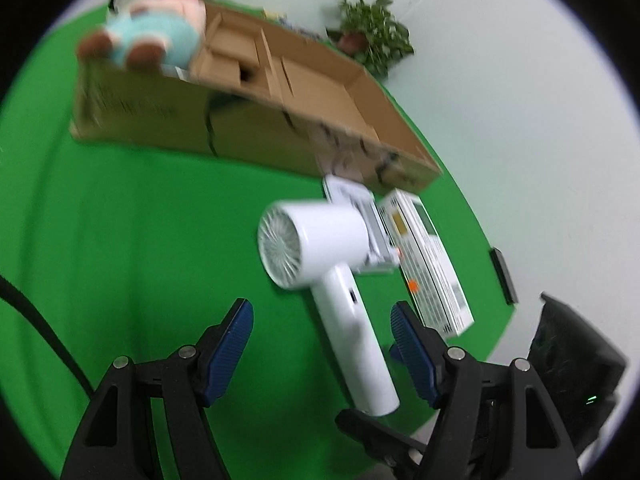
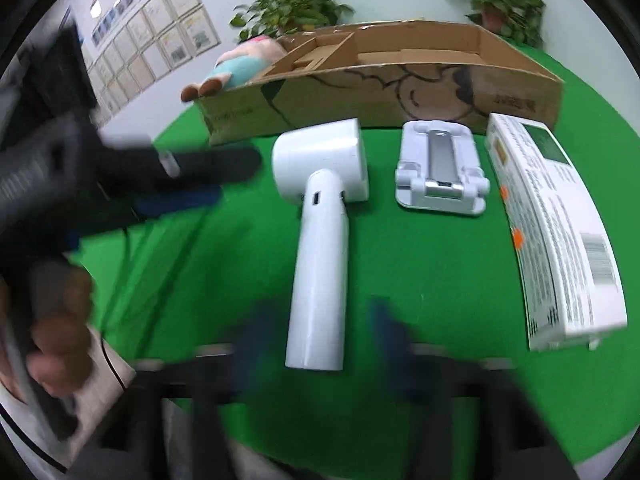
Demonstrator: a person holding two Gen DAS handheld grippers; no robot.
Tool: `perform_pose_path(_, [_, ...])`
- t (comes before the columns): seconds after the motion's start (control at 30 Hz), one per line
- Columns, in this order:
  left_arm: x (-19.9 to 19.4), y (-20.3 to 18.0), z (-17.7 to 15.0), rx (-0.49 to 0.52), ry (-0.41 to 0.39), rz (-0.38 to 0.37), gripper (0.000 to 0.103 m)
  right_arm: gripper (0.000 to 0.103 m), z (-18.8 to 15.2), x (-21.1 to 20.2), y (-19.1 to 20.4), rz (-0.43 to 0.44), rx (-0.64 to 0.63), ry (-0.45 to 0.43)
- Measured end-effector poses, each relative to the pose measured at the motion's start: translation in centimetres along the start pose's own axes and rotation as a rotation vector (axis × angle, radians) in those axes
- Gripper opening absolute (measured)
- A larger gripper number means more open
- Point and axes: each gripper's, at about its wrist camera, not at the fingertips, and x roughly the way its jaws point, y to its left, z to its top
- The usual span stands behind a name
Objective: Organize objects
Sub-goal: 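Reach the right gripper to the white hair dryer handle and close, then lift the white hair dryer with the right gripper over the open box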
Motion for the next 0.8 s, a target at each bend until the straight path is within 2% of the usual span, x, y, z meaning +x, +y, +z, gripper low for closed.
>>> perform_pose_path(0.23, [3.1, -0.4, 0.2, -0.023, 0.090, -0.090, 0.070, 0.083, 1.5, 1.0, 0.9, -0.023, -0.084, -0.009])
perform_pose_path(0.3, [3.7, 0.0, 0.6, -0.034, 0.094, -0.115, 0.069, 0.069, 1.8, 1.4, 0.9, -0.025, -0.092, -0.005])
perform_pose_path(0.37, [3.7, 0.5, 0.8, -0.064, 0.088, -0.134, 0.069, 0.065, 2.0, 1.8, 1.0, -0.055, -0.103, 0.002])
perform_pose_path(0.47, [3.8, 0.8, 1.0, -0.092, 0.090, -0.158, 0.069, 0.048, 1.6, 2.2, 1.0, -0.084, -0.123, 0.013])
perform_pose_path(0.53, [4.0, 0.5, 0.7, -0.073, 0.112, -0.153, 0.055, 0.040, 1.2, 2.2, 1.1, -0.105, -0.125, 0.010])
perform_pose_path(0.57, [4.1, 0.5, 0.6, -0.064, 0.122, -0.153, 0.043, 0.034, 0.9, 2.2, 1.4, -0.119, -0.136, 0.010])
perform_pose_path(0.6, [4.1, 0.3, 0.3, -0.047, 0.117, -0.135, 0.038, 0.028, 0.6, 2.0, 1.9, -0.122, -0.153, 0.014])
perform_pose_path(0.7, [3.8, -0.1, -0.5, -0.042, 0.131, -0.124, 0.036, 0.028, -0.4, 1.5, 2.8, -0.170, -0.174, 0.012])
perform_pose_path(0.8, [3.2, -0.7, -1.8, -0.031, 0.129, -0.111, 0.036, 0.028, -1.1, 0.9, 3.0, -0.168, -0.158, 0.019])
